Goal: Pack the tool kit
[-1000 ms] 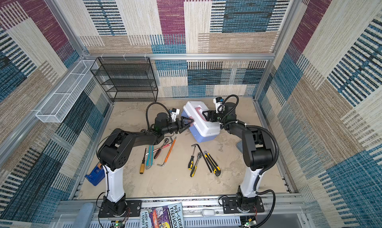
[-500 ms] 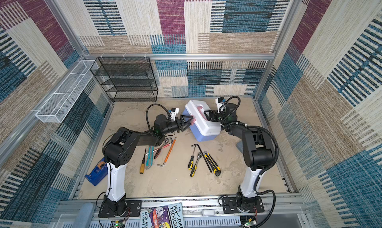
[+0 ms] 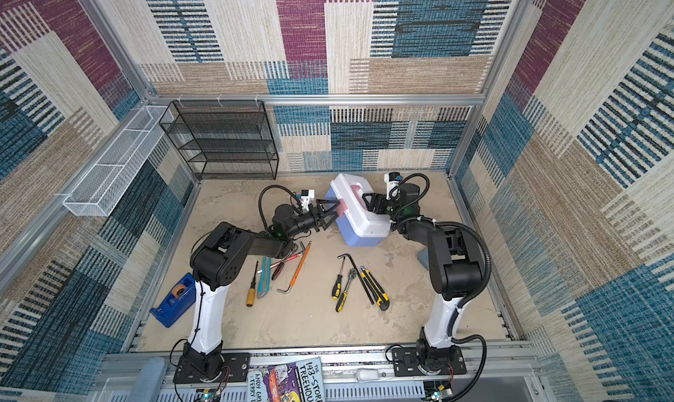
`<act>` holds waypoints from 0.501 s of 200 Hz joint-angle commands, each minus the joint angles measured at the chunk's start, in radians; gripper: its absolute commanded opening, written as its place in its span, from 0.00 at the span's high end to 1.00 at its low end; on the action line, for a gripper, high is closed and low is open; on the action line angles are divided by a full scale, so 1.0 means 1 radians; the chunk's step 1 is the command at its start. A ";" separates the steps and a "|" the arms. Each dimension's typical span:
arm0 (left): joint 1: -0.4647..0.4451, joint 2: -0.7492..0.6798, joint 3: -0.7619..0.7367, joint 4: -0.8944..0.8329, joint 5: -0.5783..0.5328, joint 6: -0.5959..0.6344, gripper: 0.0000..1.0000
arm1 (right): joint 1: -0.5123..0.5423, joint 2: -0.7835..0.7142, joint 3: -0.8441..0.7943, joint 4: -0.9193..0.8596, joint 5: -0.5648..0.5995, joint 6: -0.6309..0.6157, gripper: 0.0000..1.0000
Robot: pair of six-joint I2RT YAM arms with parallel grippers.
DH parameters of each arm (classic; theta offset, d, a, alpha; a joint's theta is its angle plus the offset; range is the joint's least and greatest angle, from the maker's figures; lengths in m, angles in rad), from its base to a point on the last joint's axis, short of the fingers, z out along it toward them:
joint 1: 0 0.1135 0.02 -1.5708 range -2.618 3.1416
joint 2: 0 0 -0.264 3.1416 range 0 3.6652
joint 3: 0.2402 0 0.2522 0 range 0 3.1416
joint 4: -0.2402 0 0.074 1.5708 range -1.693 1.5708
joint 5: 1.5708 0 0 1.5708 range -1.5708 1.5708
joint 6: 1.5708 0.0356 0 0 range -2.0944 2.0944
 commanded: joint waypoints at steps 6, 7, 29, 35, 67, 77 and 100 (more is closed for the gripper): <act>-0.009 0.005 0.022 0.149 0.017 -0.039 0.20 | 0.021 0.018 -0.022 -0.245 -0.173 0.009 0.29; -0.009 0.005 0.022 0.150 0.017 -0.040 0.20 | 0.021 0.019 -0.022 -0.245 -0.172 0.009 0.29; -0.005 0.018 0.018 0.191 0.007 -0.064 0.21 | 0.021 0.021 -0.025 -0.242 -0.171 0.009 0.29; -0.005 0.018 0.020 0.191 0.008 -0.061 0.21 | 0.021 0.021 -0.026 -0.241 -0.173 0.009 0.29; -0.006 0.016 0.029 0.190 0.016 -0.057 0.23 | 0.021 0.021 -0.027 -0.239 -0.169 0.011 0.29; -0.006 0.016 0.030 0.190 0.015 -0.057 0.23 | 0.021 0.021 -0.027 -0.239 -0.168 0.011 0.29; -0.005 0.010 0.032 0.192 0.013 -0.056 0.24 | 0.020 0.020 -0.028 -0.235 -0.165 0.014 0.29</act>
